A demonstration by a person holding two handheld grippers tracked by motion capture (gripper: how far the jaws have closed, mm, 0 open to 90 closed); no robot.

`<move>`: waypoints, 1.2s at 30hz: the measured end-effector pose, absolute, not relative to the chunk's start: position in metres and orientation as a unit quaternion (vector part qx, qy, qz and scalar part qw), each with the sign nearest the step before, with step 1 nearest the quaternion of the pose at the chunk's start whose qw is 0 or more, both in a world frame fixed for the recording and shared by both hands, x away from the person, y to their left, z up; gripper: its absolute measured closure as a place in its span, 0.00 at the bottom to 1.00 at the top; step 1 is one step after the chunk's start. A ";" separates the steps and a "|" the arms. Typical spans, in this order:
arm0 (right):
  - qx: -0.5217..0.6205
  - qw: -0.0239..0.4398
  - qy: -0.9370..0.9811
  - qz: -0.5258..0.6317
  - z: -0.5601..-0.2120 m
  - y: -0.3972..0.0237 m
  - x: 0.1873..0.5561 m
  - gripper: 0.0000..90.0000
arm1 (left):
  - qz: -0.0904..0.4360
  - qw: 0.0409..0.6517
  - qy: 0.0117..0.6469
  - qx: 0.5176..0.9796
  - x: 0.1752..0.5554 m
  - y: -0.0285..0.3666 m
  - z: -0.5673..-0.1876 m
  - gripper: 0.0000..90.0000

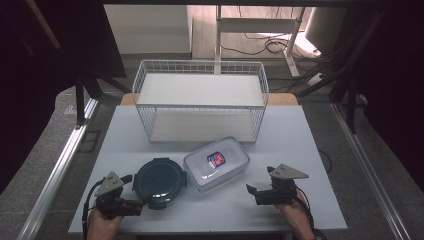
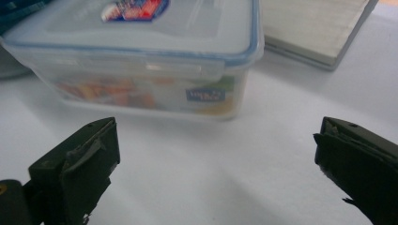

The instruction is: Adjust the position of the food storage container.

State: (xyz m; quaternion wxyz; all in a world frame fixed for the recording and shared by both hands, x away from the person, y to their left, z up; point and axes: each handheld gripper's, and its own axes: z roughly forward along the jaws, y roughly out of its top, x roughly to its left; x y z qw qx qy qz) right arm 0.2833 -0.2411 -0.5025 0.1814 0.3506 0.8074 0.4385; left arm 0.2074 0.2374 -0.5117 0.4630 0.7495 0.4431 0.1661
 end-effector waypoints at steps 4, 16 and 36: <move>0.354 0.188 0.810 0.428 -0.506 -0.240 0.284 0.00 | 0.169 0.467 0.450 0.742 0.208 0.240 -0.511 0.02; 0.361 0.184 0.808 0.427 -0.507 -0.244 0.286 0.00 | 0.153 0.451 0.461 0.749 0.209 0.239 -0.508 0.05; 0.369 0.180 0.811 0.416 -0.508 -0.245 0.287 0.00 | 0.126 0.480 0.405 0.768 0.194 0.201 -0.480 0.36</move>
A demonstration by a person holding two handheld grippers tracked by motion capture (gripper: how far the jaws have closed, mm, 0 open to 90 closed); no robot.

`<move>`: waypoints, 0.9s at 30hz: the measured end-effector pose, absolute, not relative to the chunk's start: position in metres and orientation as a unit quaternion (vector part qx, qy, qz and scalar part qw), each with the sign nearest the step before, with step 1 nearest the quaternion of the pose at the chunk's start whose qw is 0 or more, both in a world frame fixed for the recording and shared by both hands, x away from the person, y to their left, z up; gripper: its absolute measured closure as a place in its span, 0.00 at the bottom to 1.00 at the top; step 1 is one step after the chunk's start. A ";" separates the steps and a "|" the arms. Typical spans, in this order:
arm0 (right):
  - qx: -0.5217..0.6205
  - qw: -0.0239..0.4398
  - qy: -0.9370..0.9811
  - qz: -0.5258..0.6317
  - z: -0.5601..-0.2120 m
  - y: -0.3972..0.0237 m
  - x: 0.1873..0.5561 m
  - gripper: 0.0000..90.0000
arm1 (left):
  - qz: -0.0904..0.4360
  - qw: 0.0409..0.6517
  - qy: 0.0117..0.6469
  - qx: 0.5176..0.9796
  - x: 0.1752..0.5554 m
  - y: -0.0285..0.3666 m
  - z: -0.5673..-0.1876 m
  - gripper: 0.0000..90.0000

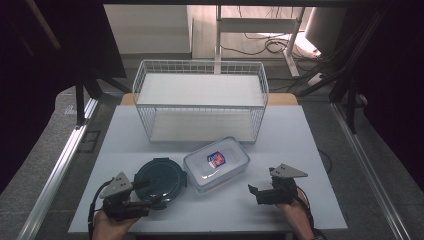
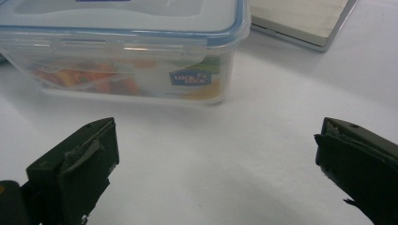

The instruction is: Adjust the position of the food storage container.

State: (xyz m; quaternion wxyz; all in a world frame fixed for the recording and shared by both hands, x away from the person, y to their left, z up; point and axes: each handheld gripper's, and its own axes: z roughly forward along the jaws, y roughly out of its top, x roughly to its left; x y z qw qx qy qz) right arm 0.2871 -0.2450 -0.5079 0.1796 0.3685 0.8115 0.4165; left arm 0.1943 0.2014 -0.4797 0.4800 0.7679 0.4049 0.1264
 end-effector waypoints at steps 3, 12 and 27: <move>0.367 0.180 0.814 0.414 -0.508 -0.244 0.287 0.00 | 0.119 0.473 0.398 0.777 0.194 0.188 -0.481 0.54; 0.365 0.170 0.821 0.405 -0.511 -0.243 0.288 0.00 | 0.076 0.454 0.374 0.805 0.202 0.149 -0.493 0.99; 0.362 0.157 0.833 0.388 -0.515 -0.241 0.288 0.00 | 0.052 0.428 0.382 0.817 0.213 0.144 -0.504 1.00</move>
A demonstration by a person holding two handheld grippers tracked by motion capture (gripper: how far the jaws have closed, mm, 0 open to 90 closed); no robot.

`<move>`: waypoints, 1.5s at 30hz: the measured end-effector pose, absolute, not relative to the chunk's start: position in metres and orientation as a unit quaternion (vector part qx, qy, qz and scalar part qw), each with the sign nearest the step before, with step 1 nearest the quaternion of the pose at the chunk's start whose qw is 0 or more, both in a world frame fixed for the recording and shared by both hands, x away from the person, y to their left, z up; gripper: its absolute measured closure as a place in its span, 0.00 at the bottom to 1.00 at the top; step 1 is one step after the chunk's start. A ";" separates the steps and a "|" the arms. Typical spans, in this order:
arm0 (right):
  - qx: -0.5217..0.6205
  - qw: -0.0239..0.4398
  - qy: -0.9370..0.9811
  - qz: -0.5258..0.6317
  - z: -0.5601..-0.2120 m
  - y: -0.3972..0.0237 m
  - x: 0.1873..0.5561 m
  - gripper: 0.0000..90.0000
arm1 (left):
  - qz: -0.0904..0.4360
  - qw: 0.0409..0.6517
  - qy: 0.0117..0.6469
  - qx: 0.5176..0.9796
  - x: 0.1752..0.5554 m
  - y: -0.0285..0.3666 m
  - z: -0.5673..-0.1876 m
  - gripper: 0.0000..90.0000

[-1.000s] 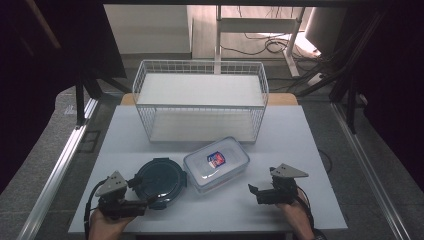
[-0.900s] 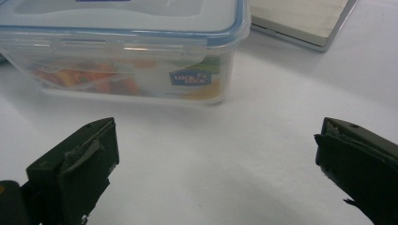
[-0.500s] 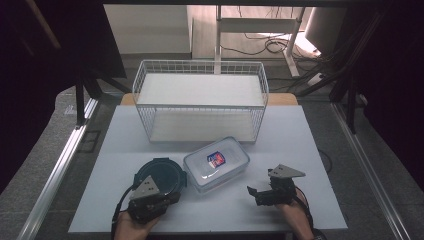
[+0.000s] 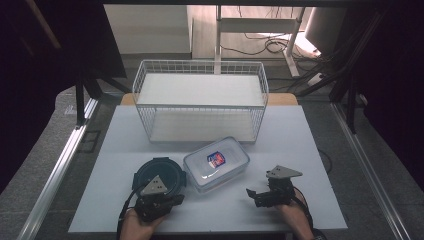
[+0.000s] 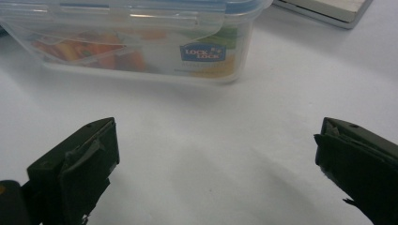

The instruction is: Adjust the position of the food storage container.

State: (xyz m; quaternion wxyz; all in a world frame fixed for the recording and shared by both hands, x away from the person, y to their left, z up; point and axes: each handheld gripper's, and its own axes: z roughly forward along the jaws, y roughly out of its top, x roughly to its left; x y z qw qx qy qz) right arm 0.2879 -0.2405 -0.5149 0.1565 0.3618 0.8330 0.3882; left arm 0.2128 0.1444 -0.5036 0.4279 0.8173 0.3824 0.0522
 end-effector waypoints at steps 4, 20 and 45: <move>0.362 0.155 0.834 0.387 -0.515 -0.241 0.288 0.00 | 0.064 0.425 0.393 0.813 0.218 0.152 -0.505 1.00; 0.362 0.150 0.838 0.380 -0.518 -0.239 0.289 0.00 | 0.103 0.403 0.473 0.777 0.246 0.198 -0.508 1.00; 0.361 0.149 0.838 0.380 -0.518 -0.239 0.289 0.00 | 0.124 0.367 0.501 0.774 0.299 0.177 -0.492 1.00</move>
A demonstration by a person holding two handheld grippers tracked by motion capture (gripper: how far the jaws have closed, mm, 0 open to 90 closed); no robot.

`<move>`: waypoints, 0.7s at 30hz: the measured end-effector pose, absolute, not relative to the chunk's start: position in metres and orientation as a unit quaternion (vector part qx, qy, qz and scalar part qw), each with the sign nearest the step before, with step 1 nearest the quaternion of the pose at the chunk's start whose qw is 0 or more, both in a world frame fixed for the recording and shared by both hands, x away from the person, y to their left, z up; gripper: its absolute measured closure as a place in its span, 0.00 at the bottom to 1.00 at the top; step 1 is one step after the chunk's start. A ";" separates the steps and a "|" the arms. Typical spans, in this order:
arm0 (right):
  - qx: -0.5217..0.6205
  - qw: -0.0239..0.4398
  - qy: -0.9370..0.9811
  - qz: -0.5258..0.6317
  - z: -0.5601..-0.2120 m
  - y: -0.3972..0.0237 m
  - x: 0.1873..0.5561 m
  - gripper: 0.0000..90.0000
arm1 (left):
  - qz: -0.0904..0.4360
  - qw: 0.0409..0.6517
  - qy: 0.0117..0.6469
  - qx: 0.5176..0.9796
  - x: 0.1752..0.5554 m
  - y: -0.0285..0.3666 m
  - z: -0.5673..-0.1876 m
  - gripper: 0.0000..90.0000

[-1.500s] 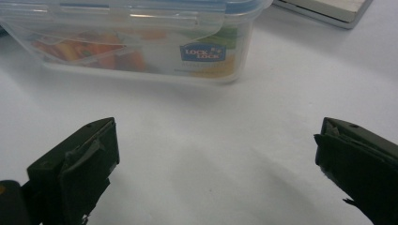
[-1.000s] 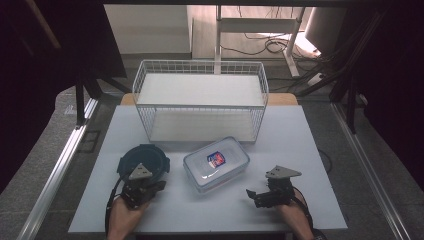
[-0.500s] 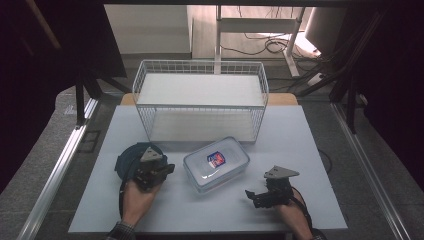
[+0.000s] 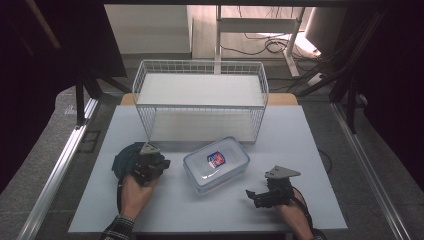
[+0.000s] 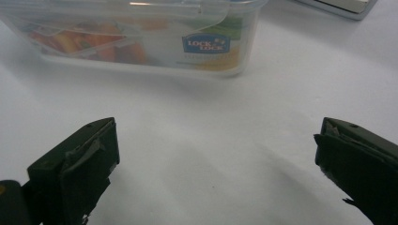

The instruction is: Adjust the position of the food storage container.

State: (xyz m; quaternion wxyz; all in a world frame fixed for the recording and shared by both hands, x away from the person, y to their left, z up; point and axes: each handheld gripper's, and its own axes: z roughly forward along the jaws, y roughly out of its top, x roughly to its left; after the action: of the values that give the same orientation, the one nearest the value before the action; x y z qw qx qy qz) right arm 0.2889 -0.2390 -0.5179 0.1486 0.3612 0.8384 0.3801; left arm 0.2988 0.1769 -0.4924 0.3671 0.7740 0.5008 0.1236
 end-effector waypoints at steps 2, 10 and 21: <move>0.362 0.149 0.837 0.382 -0.517 -0.240 0.289 0.00 | 0.124 0.362 0.507 0.772 0.299 0.187 -0.492 1.00; 0.368 0.159 0.831 0.386 -0.516 -0.243 0.290 0.00 | 0.157 0.348 0.541 0.750 0.302 0.223 -0.495 1.00; 0.399 0.171 0.824 0.363 -0.518 -0.253 0.301 0.00 | 0.152 0.419 0.513 0.733 0.290 0.222 -0.495 1.00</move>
State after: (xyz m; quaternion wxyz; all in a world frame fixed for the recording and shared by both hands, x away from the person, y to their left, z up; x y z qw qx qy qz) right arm 0.3006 -0.2532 -0.5176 0.1714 0.3991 0.8241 0.3634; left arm 0.2900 0.2218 -0.4947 0.4193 0.7332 0.5132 0.1524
